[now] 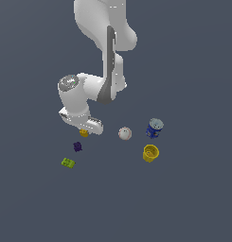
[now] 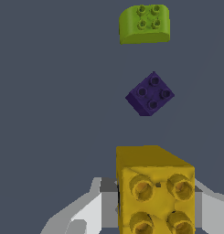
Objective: Pick up a designated object from a clutter of objects.
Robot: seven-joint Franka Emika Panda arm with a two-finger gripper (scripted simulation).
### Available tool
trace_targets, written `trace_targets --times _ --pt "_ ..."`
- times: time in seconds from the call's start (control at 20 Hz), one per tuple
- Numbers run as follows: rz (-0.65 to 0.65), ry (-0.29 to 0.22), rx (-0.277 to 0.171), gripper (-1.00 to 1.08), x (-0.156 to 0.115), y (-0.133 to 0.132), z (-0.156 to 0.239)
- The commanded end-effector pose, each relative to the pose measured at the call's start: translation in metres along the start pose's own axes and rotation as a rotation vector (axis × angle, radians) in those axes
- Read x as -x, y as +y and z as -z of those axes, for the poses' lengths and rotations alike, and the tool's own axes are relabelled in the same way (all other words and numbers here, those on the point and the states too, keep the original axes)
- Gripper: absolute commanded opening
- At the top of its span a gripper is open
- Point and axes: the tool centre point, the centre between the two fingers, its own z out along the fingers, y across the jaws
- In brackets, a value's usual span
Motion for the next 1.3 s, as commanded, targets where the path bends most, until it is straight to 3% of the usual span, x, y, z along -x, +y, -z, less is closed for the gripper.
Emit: trace_targets --times 0.0,0.75,1.25 --pt "0.0 0.001 0.001 -1.0 -0.007 -0.017 0.02" --pt "-0.001 0.001 0.003 -1.0 -0.053 -0.126 0.149" --pt "0.0 0.001 0.001 -1.0 -0.079 -0.183 0.214"
